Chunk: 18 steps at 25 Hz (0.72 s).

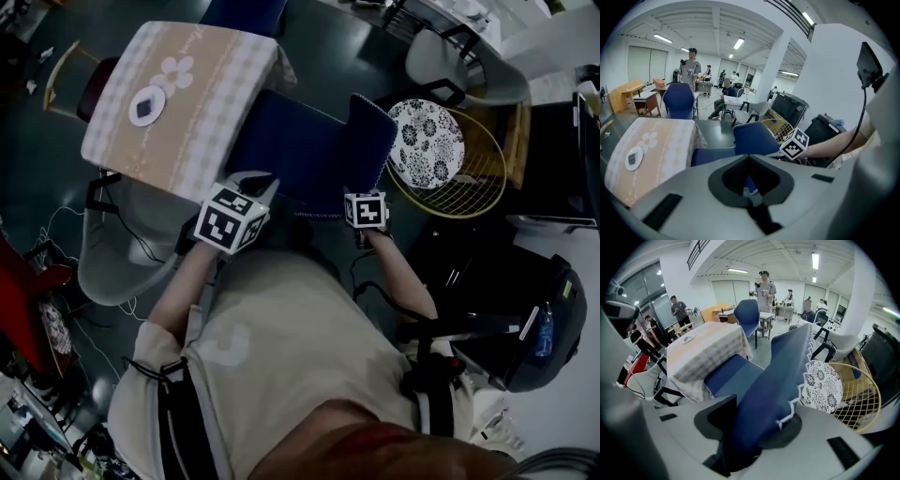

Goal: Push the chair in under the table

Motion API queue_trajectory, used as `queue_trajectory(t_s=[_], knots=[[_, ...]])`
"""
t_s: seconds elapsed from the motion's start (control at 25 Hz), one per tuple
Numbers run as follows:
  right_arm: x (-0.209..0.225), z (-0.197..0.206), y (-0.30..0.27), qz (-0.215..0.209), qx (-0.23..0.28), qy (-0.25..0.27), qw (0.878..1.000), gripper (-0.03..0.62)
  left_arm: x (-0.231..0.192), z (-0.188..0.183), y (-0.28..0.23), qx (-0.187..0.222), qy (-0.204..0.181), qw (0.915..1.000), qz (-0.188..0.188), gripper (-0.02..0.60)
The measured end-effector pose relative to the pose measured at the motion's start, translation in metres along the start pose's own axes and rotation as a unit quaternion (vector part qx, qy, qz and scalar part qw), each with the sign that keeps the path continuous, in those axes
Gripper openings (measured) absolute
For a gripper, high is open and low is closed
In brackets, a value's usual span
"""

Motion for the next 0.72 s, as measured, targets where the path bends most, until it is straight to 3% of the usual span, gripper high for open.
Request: queue_trajectory(t_s=[0.72], knots=[[-0.023,-0.023,-0.017,-0.017,-0.003,0.012,1.0,0.154,-0.015,0.01,0.011,-0.008,0.021,0.9995,-0.023,0.009]])
Point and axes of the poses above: the fingertips, and each gripper's own axes: y backward along the fingers, x to its right, z out of its underside, the point moved 1 cm from there along y, backward along the fingers, and after that the axes turned 3 degrees about -z, right-handed, at the moved point
